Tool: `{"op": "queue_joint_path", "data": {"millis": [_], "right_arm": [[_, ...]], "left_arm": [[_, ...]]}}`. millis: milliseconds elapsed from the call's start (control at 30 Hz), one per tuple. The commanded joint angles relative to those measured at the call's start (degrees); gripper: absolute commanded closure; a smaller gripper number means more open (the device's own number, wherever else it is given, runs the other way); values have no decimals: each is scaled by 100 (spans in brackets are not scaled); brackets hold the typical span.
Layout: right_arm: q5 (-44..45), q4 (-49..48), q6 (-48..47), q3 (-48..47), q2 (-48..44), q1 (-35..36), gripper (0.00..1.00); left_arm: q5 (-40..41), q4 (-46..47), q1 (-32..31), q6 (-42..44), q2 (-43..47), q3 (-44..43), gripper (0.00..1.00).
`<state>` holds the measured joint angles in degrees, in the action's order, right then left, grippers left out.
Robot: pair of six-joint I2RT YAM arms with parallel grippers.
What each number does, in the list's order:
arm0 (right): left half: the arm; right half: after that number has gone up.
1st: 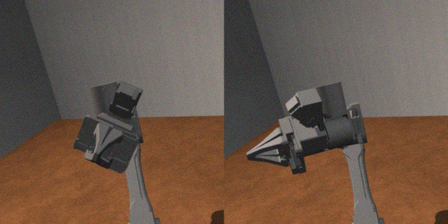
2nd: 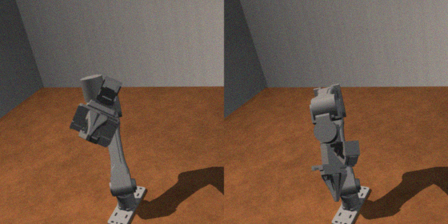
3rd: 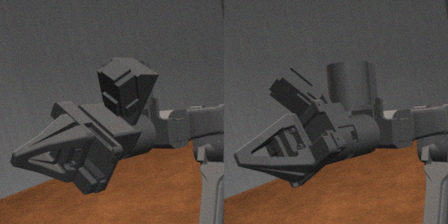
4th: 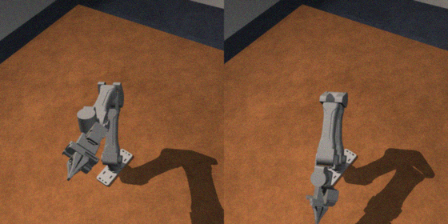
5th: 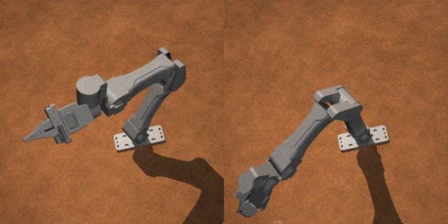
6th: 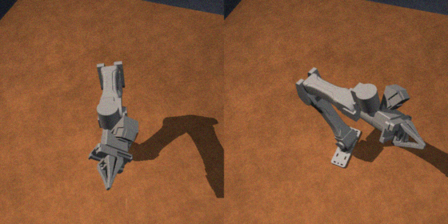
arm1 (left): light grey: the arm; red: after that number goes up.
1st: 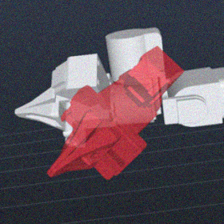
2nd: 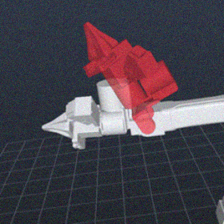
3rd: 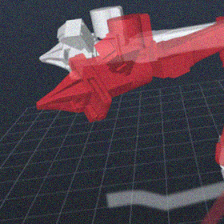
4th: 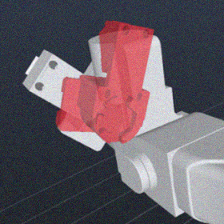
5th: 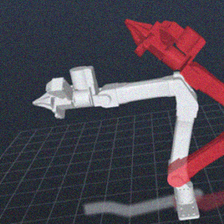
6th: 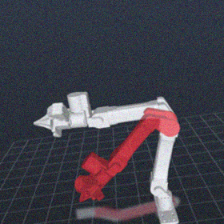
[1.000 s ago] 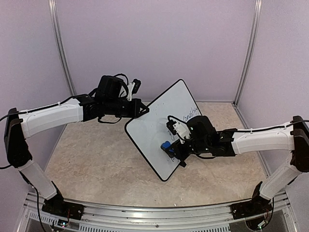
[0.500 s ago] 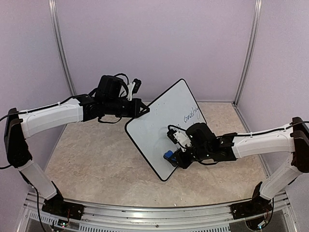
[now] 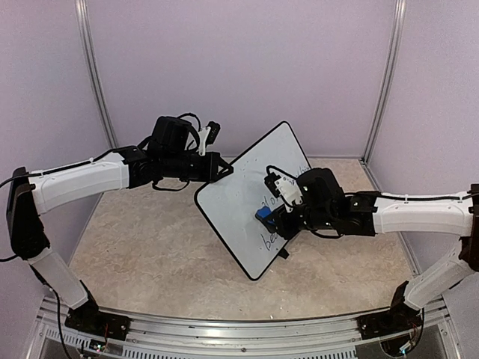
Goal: Erase the whiteboard
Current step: Erase the whiteboard at the center of the board.
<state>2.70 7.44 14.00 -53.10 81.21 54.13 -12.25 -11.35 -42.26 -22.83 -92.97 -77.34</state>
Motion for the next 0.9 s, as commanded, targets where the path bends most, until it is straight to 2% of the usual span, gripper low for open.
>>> {"op": "queue_joint_path", "data": {"millis": [0,400,867], "right_arm": [[346,-191,-180,-275,-92,-326,69],[-254,-734,-418,-536,593,-975,70],[-1140,-826,-232,-86,888,-1055,70]], "left_arm": [[67,205,-98,385,86,-44,100],[88,197,-107,398,90,-44,100],[69,195,-98,402,88,-40,100]]}}
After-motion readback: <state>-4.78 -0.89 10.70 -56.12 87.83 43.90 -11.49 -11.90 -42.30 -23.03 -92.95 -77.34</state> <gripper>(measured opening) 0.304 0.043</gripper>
